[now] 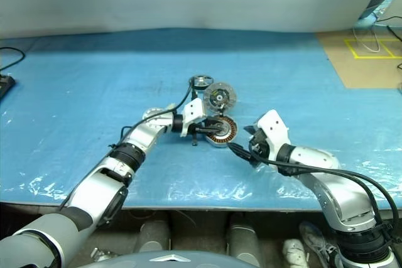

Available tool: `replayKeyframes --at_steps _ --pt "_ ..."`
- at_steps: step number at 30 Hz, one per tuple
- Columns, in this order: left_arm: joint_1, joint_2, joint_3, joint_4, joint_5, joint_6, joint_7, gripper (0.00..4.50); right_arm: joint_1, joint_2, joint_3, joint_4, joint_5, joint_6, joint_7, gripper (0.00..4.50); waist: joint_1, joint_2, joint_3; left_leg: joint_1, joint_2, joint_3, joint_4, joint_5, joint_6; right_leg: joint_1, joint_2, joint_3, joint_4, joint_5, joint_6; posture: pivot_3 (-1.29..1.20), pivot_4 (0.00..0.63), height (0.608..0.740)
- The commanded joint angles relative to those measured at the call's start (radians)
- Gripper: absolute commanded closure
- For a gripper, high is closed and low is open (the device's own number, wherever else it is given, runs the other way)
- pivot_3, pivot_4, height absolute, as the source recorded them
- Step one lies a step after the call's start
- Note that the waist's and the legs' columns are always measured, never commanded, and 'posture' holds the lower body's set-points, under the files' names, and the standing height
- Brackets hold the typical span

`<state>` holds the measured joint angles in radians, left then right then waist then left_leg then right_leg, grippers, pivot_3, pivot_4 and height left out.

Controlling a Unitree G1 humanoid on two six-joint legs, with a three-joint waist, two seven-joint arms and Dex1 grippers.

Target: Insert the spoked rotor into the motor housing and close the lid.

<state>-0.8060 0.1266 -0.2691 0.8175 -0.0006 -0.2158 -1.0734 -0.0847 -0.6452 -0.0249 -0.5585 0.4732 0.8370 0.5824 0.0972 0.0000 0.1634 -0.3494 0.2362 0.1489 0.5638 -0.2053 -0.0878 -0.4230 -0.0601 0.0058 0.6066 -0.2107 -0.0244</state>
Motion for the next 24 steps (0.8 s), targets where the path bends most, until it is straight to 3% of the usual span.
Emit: replayKeyframes --at_steps 1,17,18,23,24 --pt "0.015 -0.002 -0.013 0.001 0.016 0.003 -0.003 3.81 -0.016 -0.005 0.001 -0.015 -0.006 -0.009 -0.004 0.68 0.000 0.000 0.000 0.000 0.000 0.000 0.000 0.000 0.000 0.000 0.000 0.000 0.000 0.000 0.000 0.00 0.150 0.740" --pt "0.027 -0.003 -0.020 0.013 0.023 0.003 -0.012 3.81 -0.020 0.003 0.009 -0.013 -0.018 -0.003 -0.012 0.68 0.000 0.000 0.000 0.000 0.000 0.000 0.000 0.000 0.000 0.000 0.000 0.000 0.000 -0.001 -0.001 0.00 0.150 0.740" --pt "0.027 -0.007 -0.012 0.006 0.008 0.020 -0.024 3.08 -0.020 0.003 0.009 -0.016 -0.017 -0.002 -0.012 0.68 0.000 0.000 0.000 0.000 0.000 0.000 0.000 0.000 0.000 0.000 0.000 0.000 0.000 -0.001 -0.002 0.00 0.150 0.740" --pt "0.030 0.002 -0.001 -0.021 0.002 0.005 -0.023 1.46 -0.025 0.006 0.008 -0.020 -0.011 0.005 -0.016 0.68 -0.001 0.000 0.000 0.000 0.000 0.000 0.000 0.000 0.000 0.000 0.000 0.000 0.000 -0.002 -0.003 0.00 0.150 0.740" --pt "0.035 0.006 0.002 -0.037 -0.008 0.008 -0.037 1.46 -0.026 0.006 0.008 -0.020 -0.010 0.005 -0.015 0.68 -0.001 0.000 0.000 0.000 0.000 0.000 -0.001 0.000 0.000 0.000 0.000 0.000 0.000 -0.001 -0.002 0.00 0.150 0.740"
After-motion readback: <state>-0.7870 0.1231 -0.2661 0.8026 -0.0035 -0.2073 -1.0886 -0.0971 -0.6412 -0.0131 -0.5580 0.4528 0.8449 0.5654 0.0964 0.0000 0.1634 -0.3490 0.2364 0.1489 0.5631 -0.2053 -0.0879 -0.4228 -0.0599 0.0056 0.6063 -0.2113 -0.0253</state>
